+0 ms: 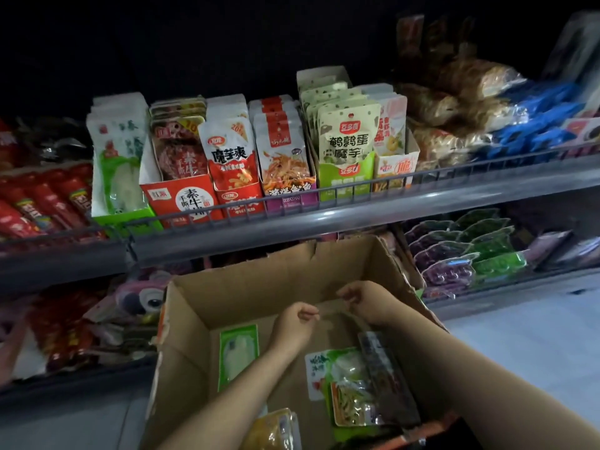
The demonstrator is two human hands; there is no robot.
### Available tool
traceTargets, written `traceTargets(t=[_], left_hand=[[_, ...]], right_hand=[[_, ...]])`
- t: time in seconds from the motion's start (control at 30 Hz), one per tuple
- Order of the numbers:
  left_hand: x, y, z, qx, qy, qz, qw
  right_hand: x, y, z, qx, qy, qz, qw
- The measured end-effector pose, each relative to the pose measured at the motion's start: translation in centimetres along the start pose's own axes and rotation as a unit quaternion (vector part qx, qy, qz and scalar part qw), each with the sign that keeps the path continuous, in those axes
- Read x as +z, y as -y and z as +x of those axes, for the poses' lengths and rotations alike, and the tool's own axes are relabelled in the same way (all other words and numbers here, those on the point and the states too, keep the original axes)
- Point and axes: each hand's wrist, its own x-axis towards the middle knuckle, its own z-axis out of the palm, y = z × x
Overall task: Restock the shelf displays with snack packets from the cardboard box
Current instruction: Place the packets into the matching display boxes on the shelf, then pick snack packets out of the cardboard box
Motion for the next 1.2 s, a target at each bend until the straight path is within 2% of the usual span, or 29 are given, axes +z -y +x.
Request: traceTargets(t=[0.1, 0.23, 0.43, 0.53, 0.7, 0.83, 1.03, 1.2], left_hand=[[1.0, 2.0, 0.4, -0.034, 0.031, 0.028, 0.999], [2.0, 4.4, 0.8, -0.082, 0.065, 0.051, 0.993], [2.8, 6.7, 1.6, -0.131, 0.072, 0.080, 0.986], [3.2, 7.2, 1.6, -0.150, 0.067, 0.074, 0.984], [3.5, 7.8, 1.6, -0.144, 0.076, 0.084, 0.983], [3.6, 8.0, 1.5, -0.135, 0.088, 0.081, 0.984], [3.7, 8.1, 1.6, -0.139, 0.117, 0.091, 0.979], [3.4, 7.6, 1.6, -0.171, 0.140, 0.067, 0.973]], right_hand=[[1.5, -1.3, 1.1, 0.017, 0.095, -0.060, 0.993], [3.1, -2.1, 1.8, 0.021, 0.212, -0.149, 0.966], [4.7, -3.0, 2.1, 0.025, 0.271, -0.207, 0.940], [5.5, -3.4, 2.0, 0.029, 0.273, -0.224, 0.935], [6.6, -3.7, 1.8, 0.041, 0.229, -0.233, 0.944], [6.8, -3.9, 2.0, 0.065, 0.186, -0.193, 0.961], [7.1, -4.3, 2.0, 0.103, 0.175, -0.126, 0.971], [6.9, -3.9, 1.9, 0.119, 0.170, -0.116, 0.971]])
